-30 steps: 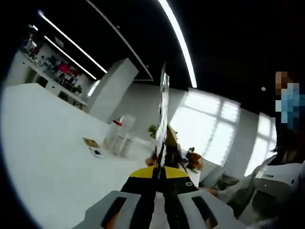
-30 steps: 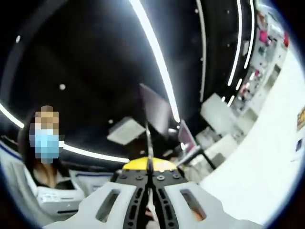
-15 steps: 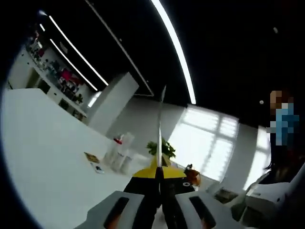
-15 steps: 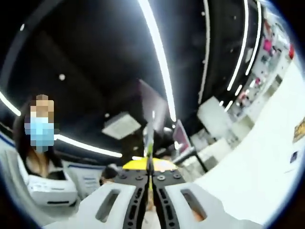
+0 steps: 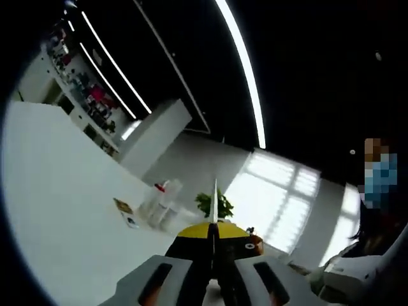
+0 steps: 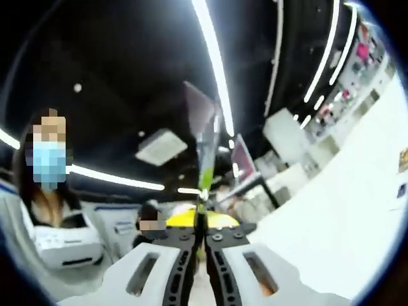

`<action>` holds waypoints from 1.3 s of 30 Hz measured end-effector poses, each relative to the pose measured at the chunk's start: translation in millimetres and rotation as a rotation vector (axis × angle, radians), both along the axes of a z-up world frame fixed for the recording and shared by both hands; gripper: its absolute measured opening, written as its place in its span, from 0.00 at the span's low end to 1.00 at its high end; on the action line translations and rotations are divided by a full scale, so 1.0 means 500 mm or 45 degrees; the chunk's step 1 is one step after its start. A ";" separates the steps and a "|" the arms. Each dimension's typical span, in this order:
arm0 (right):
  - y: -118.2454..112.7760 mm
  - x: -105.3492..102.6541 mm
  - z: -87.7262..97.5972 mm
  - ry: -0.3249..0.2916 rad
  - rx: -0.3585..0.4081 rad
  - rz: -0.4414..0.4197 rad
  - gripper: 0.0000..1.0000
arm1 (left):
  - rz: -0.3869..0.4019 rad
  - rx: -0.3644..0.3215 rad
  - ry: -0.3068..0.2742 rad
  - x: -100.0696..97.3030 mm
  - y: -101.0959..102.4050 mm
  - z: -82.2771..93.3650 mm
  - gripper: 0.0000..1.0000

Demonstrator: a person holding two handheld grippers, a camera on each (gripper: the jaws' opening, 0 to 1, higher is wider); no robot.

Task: Arrange the skincare products in the storage area until every visible bottle or jar stands upright without overlapping.

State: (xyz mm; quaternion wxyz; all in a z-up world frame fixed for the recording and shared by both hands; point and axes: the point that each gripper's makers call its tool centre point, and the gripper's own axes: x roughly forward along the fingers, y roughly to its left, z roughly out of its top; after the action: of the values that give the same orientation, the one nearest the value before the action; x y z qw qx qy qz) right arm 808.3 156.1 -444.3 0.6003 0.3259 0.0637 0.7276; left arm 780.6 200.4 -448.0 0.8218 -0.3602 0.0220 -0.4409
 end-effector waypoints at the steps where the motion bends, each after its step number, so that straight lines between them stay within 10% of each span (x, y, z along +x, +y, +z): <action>1: -0.001 0.007 -0.001 0.009 0.002 0.000 0.01 | 0.030 0.014 -0.014 0.005 0.000 -0.002 0.01; 7: -0.009 0.026 0.006 0.114 0.091 -0.010 0.01 | 0.030 0.030 0.017 0.016 -0.024 -0.023 0.20; 23: 0.020 -0.002 -0.011 0.107 0.033 0.003 0.01 | -0.014 -0.092 0.077 0.017 -0.016 -0.024 0.02; 39: -0.072 0.115 0.033 -0.098 0.131 -0.495 0.09 | 0.091 -0.185 0.280 0.106 0.059 -0.050 0.02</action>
State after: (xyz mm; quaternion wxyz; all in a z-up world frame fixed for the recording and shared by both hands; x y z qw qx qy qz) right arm 865.8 120.0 -427.9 0.7139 0.3344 -0.0606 0.6122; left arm 833.6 230.1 -472.8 0.8012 -0.4657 0.0671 -0.3697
